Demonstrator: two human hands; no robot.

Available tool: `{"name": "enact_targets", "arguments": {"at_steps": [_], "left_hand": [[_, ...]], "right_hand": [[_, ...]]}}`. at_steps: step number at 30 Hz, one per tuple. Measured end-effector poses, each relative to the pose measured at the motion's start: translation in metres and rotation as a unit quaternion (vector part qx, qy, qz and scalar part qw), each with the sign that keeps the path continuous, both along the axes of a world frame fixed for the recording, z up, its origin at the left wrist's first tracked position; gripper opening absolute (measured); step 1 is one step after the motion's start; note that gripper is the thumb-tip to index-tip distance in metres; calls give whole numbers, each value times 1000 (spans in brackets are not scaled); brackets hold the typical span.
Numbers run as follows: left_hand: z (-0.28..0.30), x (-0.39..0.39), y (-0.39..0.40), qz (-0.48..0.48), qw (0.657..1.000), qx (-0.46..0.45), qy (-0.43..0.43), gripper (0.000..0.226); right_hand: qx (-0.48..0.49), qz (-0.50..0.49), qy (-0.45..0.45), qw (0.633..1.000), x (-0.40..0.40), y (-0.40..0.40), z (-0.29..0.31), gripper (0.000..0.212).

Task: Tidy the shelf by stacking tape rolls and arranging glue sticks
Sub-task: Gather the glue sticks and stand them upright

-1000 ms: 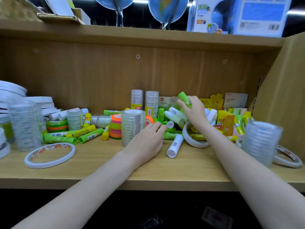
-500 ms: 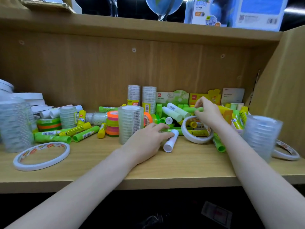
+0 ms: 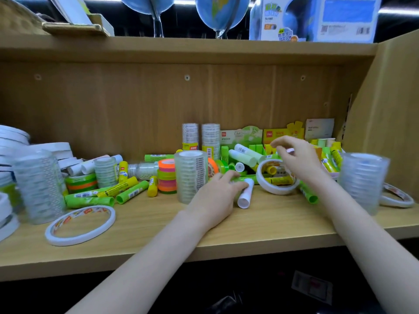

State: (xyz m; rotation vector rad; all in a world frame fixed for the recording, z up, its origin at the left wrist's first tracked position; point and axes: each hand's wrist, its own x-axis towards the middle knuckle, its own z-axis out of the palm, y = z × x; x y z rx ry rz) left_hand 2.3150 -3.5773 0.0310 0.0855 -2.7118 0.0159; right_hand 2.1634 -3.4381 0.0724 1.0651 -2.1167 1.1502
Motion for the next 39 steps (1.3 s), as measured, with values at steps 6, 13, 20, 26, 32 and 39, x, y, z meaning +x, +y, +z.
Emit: {"name": "enact_targets", "arguments": {"at_steps": [6, 13, 20, 26, 32, 39], "left_hand": [[1, -5, 0, -11, 999, 36, 14, 47], [-3, -5, -2, -1, 987, 133, 87, 43], [-5, -5, -2, 12, 983, 140, 116, 38], [-5, -5, -4, 3, 976, 161, 148, 37], [-4, -7, -2, -43, 976, 146, 157, 33], [-4, -8, -3, -63, 974, 125, 180, 31]], "right_hand": [[218, 29, 18, 975, 29, 31, -43, 20], [298, 92, 99, 945, 40, 11, -39, 50], [386, 49, 158, 908, 46, 4, -24, 31], [266, 133, 107, 949, 28, 10, -29, 22], [-35, 31, -24, 999, -6, -8, 11, 17], [127, -50, -31, 990, -34, -46, 17, 25]]}}
